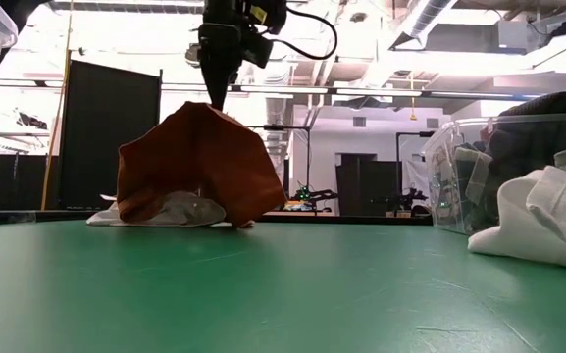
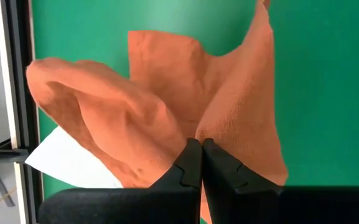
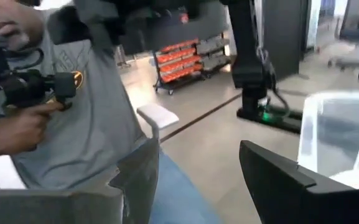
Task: Sort towels by color in basket
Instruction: Put the orange microfiber towel into the top transparent bin
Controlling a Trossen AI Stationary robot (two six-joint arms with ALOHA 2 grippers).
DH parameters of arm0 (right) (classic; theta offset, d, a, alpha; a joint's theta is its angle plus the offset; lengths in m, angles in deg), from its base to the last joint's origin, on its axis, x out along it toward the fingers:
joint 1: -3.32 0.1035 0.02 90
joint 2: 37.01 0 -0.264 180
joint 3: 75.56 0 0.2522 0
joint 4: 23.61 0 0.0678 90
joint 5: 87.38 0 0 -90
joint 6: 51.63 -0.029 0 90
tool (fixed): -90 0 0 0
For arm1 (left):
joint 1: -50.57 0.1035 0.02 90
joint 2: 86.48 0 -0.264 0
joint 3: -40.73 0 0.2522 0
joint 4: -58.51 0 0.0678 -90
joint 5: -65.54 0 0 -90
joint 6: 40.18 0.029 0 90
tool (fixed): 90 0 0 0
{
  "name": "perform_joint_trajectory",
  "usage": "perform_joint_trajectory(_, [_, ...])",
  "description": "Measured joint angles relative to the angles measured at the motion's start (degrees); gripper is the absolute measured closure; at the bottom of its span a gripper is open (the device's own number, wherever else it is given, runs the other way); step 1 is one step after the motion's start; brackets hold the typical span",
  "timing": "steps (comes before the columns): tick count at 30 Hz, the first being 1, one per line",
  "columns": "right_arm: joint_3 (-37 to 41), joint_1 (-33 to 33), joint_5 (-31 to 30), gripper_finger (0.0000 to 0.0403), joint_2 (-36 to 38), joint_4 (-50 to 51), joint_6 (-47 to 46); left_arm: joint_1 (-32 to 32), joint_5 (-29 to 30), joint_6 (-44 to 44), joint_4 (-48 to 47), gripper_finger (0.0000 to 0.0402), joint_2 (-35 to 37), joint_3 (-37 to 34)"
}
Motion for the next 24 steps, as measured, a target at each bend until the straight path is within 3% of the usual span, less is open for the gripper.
perform_joint_trajectory(5, [0.0, -0.8, 0.8, 0.0152, -0.1, 1.3, -2.3, -1.0, 0.0, -0.2, 0.0, 0.0401, 0.0, 0.0])
perform_joint_trajectory(9, [-0.4, -1.3, 1.4, 0.0152, -3.0, -5.2, -3.5, -1.1, 0.0, -0.2, 0.0, 0.0401, 0.0, 0.0])
perform_joint_trajectory(17, [-4.8, -2.2, 7.9, 0.0152, -6.6, -4.3, -7.1, -1.1, 0.0, -0.6, 0.0, 0.0401, 0.0, 0.0])
perform_joint_trajectory(24, [-4.9, -3.1, 4.3, 0.0152, -6.7, -0.9, -5.0, -1.1, -0.1, -0.6, 0.0, 0.0401, 0.0, 0.0])
